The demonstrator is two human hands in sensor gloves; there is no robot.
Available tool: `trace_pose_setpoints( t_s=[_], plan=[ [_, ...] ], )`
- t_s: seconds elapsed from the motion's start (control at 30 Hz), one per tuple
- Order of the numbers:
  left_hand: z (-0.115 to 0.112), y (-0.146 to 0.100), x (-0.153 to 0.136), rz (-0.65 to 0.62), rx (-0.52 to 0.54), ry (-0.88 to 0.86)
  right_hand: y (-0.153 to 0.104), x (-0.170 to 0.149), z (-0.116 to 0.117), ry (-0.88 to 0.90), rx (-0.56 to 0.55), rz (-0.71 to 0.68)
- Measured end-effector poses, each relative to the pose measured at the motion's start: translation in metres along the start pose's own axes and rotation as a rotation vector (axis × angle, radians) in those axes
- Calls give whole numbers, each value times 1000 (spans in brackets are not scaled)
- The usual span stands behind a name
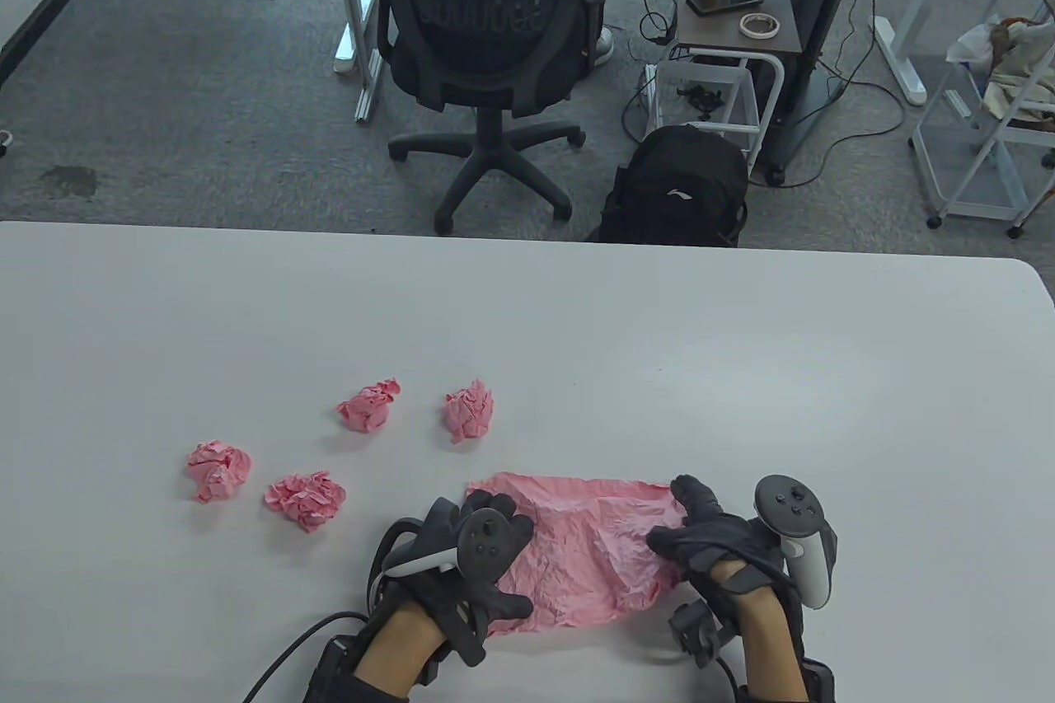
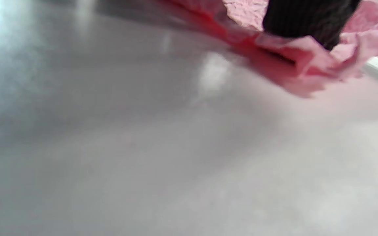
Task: Flatten crumpled papers and stack
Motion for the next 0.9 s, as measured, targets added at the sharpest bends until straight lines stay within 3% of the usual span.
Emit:
trace_pose_setpoints(
  t_s=[0.1,0.47,0.53,0.57,0.67,0.77,0.83,0.9],
  plan=[
    [0,0,0,-1,-2,-2,-7,-5,-21,-179,-195,86],
    [-4,1,3,-3,-38,14,-17,-8,-45,-496,-459,236],
    [-5,1,3,-5,-53,17,-23,0,-51,-556,-543,196],
    [-5,1,4,-6,-59,20,-27,10,-49,-548,-568,101],
    [-6,1,4,1,-69,30,-30,34,-21,-540,-471,-105],
    [-6,0,4,1,-83,27,-24,54,50,-651,-126,-344],
    [-6,0,4,1,-85,30,-18,49,87,-807,18,-310],
    [-6,0,4,3,-83,26,-13,35,91,-958,52,-135]
  ],
)
Point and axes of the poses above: the tracker on the back of each hand, its own x axis roughly to the thumb side, its own y axis roughly from the wrist to the fingertips, z = x × y, the point moved 5 cm from there along y, roughly from the wrist to the fingertips, and after that the axes turned 12 degrees about z, right-handed, at the moved point
